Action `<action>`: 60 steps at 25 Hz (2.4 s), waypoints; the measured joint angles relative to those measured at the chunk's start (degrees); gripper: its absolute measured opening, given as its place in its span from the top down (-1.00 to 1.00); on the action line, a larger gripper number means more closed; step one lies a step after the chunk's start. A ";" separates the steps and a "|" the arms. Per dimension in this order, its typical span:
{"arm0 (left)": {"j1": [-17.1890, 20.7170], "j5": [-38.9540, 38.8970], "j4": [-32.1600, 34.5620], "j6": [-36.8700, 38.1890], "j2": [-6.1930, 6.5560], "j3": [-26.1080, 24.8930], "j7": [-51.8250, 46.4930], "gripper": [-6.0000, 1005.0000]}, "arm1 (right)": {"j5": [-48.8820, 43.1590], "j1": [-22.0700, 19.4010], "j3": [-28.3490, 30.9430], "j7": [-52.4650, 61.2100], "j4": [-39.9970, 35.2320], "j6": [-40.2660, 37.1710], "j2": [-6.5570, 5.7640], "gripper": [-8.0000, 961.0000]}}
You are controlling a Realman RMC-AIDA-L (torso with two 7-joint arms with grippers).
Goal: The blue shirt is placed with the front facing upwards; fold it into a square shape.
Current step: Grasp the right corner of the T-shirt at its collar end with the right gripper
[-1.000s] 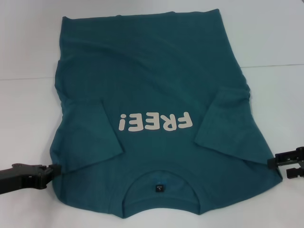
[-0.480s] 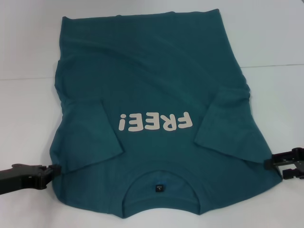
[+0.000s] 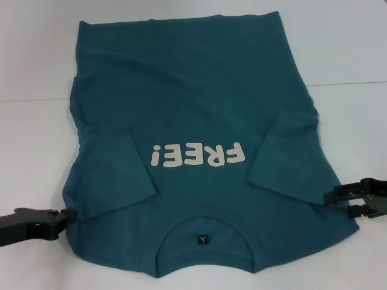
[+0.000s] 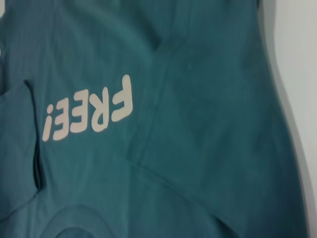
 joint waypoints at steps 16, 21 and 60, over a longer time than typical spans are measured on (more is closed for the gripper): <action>-0.59 0.00 -0.11 -0.07 0.00 0.01 0.27 0.98 | -1.17 -0.81 -0.88 -0.94 -0.87 -0.66 -1.46 -0.79; -0.67 0.00 -0.11 0.06 0.00 0.01 0.27 0.98 | -1.42 -0.79 -1.03 -1.10 -0.70 -0.34 -1.22 -0.78; -0.50 0.00 -0.19 -0.26 0.00 0.01 0.44 0.98 | 3.46 4.53 -1.18 -0.71 3.09 4.43 1.53 -0.78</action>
